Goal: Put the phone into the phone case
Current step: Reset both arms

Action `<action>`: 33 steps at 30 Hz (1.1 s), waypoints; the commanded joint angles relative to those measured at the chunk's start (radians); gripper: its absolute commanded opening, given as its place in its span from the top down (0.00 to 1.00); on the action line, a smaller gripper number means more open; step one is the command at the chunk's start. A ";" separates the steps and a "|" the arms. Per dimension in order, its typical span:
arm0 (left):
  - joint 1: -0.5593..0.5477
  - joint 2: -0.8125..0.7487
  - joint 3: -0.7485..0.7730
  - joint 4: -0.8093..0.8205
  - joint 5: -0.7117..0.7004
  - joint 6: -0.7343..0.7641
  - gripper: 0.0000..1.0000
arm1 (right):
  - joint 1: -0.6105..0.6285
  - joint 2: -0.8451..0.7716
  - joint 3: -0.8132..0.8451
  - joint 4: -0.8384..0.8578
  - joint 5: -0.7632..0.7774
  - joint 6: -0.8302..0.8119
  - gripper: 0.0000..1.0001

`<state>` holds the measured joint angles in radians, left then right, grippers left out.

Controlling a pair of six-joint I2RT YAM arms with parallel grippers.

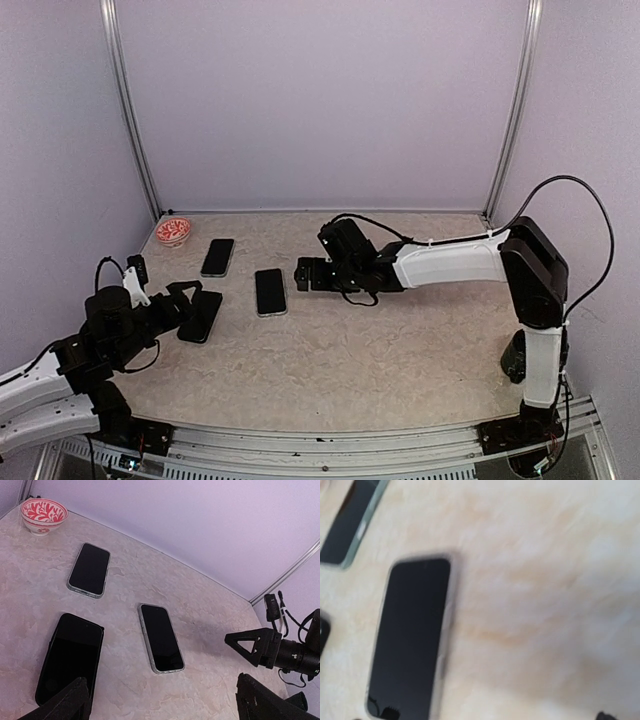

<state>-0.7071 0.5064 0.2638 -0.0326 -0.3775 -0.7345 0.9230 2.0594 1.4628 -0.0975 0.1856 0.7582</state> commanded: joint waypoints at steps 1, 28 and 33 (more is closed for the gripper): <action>0.008 0.039 0.032 0.025 -0.021 0.016 0.01 | -0.050 -0.112 -0.090 0.046 0.057 -0.136 0.00; 0.062 0.374 0.129 0.203 -0.089 0.067 0.01 | -0.432 -0.589 -0.622 0.287 -0.184 -0.394 0.00; 0.141 0.463 0.153 0.237 -0.056 0.093 0.01 | -0.495 -0.703 -0.711 0.335 -0.184 -0.433 0.00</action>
<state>-0.6182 0.9253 0.3725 0.1413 -0.4511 -0.6788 0.4671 1.4437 0.8078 0.1642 0.0204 0.3759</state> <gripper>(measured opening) 0.989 0.996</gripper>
